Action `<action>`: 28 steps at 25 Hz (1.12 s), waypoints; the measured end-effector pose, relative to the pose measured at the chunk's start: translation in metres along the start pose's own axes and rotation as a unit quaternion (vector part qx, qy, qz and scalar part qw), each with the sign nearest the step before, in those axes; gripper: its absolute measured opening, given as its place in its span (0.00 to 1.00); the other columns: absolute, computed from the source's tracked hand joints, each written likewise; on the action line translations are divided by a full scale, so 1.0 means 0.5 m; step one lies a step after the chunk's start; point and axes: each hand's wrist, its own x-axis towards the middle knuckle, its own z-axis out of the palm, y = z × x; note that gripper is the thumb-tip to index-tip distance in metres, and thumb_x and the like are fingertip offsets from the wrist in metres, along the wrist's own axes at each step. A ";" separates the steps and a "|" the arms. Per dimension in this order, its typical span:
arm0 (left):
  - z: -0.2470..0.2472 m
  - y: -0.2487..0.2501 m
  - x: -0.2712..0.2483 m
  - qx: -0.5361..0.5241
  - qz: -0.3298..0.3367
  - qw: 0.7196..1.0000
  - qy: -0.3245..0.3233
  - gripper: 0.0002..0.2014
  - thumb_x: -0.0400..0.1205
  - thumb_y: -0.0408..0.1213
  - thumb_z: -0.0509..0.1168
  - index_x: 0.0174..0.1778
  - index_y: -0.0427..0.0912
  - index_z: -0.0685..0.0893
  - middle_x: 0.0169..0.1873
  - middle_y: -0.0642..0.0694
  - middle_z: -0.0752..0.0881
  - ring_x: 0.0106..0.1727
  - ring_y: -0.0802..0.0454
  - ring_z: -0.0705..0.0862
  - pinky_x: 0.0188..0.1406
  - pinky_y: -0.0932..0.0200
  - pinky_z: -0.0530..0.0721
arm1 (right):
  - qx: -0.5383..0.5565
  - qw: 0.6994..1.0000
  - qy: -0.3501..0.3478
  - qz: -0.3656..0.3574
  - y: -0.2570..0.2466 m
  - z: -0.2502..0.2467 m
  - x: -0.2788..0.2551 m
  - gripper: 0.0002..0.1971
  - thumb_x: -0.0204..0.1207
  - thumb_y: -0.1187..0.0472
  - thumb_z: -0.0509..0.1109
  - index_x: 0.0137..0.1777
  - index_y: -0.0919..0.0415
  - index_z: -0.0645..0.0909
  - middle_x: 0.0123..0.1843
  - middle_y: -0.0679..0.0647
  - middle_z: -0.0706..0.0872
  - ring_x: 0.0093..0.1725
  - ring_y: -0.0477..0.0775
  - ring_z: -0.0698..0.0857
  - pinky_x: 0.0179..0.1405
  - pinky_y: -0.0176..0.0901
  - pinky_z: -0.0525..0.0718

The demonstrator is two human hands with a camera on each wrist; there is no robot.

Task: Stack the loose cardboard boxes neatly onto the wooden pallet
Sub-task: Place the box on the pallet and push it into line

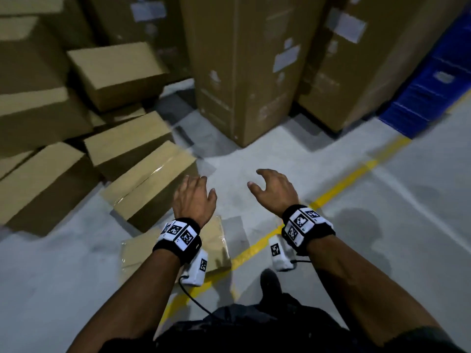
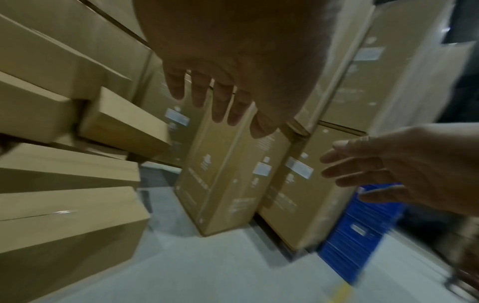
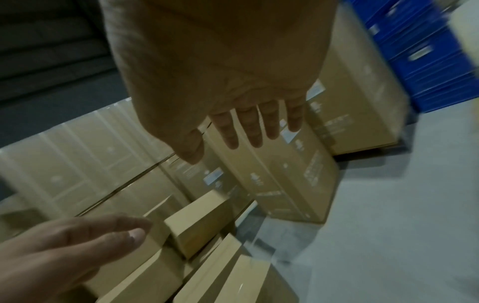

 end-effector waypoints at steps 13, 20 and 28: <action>-0.036 -0.063 -0.064 -0.045 -0.355 0.929 0.093 0.24 0.86 0.47 0.58 0.77 0.38 0.75 0.77 0.40 0.76 0.81 0.38 0.67 0.77 0.45 0.68 | -0.070 0.926 -0.206 -0.307 -0.198 0.032 0.226 0.29 0.84 0.43 0.65 0.80 0.56 0.73 0.80 0.58 0.76 0.78 0.63 0.74 0.73 0.54 0.73; -0.015 -0.197 -0.122 -0.087 -0.454 0.879 0.118 0.26 0.87 0.47 0.58 0.80 0.40 0.71 0.80 0.42 0.72 0.83 0.40 0.63 0.79 0.45 0.65 | -0.084 0.889 -0.254 -0.371 -0.353 0.139 0.214 0.30 0.84 0.42 0.65 0.82 0.53 0.70 0.82 0.55 0.73 0.81 0.61 0.69 0.78 0.59 0.71; 0.017 -0.252 -0.140 -0.178 -0.592 0.757 0.211 0.28 0.84 0.49 0.56 0.74 0.34 0.78 0.71 0.36 0.81 0.77 0.33 0.73 0.69 0.39 0.74 | -0.117 0.806 -0.354 -0.460 -0.491 0.261 0.251 0.31 0.84 0.45 0.66 0.85 0.54 0.66 0.82 0.59 0.74 0.80 0.65 0.71 0.76 0.58 0.71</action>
